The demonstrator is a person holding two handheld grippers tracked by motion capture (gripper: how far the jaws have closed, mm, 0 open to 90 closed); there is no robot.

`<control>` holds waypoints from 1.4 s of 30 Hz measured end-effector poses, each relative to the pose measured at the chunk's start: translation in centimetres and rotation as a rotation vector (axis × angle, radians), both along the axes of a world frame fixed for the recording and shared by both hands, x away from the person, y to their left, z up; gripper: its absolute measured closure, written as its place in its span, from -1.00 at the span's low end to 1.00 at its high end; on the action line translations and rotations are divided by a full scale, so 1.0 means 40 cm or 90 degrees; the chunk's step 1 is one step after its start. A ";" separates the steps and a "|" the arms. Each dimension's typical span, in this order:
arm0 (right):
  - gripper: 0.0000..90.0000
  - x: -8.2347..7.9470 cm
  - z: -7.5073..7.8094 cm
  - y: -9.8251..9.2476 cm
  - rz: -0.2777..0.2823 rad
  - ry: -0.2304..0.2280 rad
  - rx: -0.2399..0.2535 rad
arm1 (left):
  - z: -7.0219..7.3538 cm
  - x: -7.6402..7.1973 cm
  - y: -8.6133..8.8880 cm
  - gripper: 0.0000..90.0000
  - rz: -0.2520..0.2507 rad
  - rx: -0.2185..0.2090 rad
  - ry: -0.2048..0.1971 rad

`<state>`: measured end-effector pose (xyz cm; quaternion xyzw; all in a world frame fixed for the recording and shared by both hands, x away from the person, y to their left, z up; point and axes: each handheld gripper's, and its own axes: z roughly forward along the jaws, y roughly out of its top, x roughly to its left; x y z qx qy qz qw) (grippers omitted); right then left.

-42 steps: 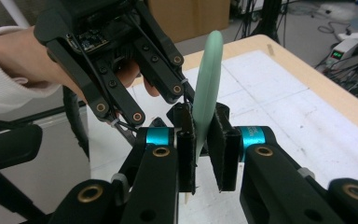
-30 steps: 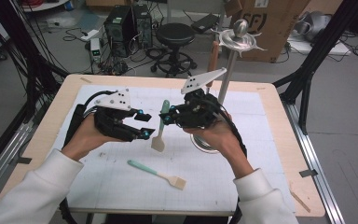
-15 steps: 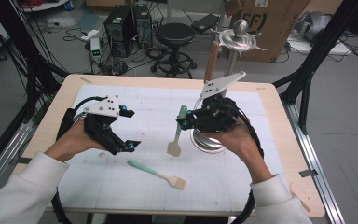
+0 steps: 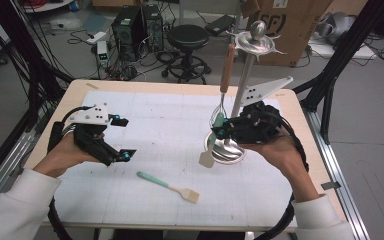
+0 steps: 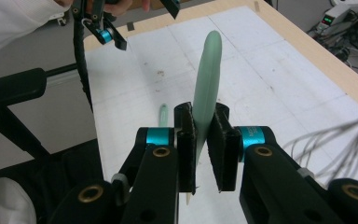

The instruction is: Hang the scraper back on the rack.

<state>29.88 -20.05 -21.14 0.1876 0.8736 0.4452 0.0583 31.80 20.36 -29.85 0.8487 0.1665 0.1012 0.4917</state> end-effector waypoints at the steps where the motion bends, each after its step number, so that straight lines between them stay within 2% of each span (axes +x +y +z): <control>1: 0.83 -0.003 0.002 -0.005 -0.005 0.001 0.001 | -0.003 0.000 0.005 -0.96 0.002 -0.005 0.000; 9: 0.83 -0.013 0.020 -0.047 -0.023 0.005 -0.008 | -0.025 -0.009 0.045 -0.96 0.012 -0.025 0.003; 12: 0.83 -0.014 0.030 -0.065 -0.034 0.007 -0.014 | -0.039 -0.012 0.063 -0.96 0.022 -0.035 0.000; 16: 0.83 -0.012 0.048 -0.095 -0.043 0.007 -0.016 | -0.063 -0.015 0.081 -0.96 0.031 -0.051 0.009; 21: 0.83 -0.008 0.075 -0.130 -0.054 0.009 -0.010 | -0.084 -0.021 0.095 -0.96 0.035 -0.043 0.009; 25: 0.82 0.000 0.096 -0.152 -0.061 0.010 -0.004 | -0.096 -0.023 0.103 -0.96 0.031 -0.058 0.012; 27: 0.83 0.004 0.103 -0.159 -0.061 0.012 0.000 | -0.101 -0.024 0.104 -0.96 0.025 -0.048 0.011; 32: 0.82 0.022 0.119 -0.172 -0.057 0.024 0.003 | -0.107 -0.029 0.106 -0.96 0.021 -0.045 0.006; 36: 0.83 0.035 0.130 -0.175 -0.054 0.033 -0.001 | -0.112 -0.036 0.112 -0.96 0.018 -0.055 0.000; 42: 0.83 0.050 0.154 -0.180 -0.047 0.034 0.000 | -0.131 -0.036 0.126 -0.96 0.028 -0.049 0.008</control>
